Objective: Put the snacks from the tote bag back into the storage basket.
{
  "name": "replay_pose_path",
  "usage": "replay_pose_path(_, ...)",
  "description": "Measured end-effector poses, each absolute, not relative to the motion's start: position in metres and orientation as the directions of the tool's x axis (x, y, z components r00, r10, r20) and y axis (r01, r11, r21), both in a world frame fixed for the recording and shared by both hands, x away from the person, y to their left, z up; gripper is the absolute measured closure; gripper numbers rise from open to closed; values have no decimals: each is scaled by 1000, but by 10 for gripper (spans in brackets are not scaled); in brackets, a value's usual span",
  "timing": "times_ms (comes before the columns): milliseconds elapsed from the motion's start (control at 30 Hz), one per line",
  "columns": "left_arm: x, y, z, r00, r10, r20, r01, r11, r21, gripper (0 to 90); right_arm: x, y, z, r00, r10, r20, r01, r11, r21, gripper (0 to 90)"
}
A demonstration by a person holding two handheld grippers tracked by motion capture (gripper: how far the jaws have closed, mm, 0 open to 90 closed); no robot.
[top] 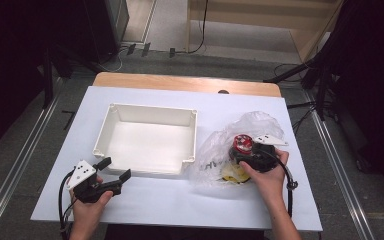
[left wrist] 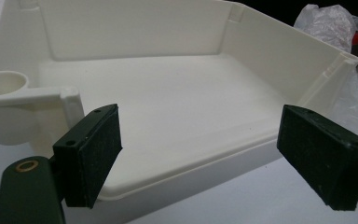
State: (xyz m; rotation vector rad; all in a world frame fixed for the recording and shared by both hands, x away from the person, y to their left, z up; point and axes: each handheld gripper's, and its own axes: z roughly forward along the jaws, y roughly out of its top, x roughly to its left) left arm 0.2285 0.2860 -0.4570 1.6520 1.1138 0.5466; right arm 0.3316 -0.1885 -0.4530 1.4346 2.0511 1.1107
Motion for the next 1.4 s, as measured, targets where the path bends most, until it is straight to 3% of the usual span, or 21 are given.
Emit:
replay_pose_path(733,229,284,-457,473,868,-150,403,-62,913,139,313,-201,-416,-451,882,135,537,147,831,257)
replay_pose_path(1400,227,284,-457,479,866,-143,393,-66,917,135,302,-183,-392,-509,853,119,498,179,848,258)
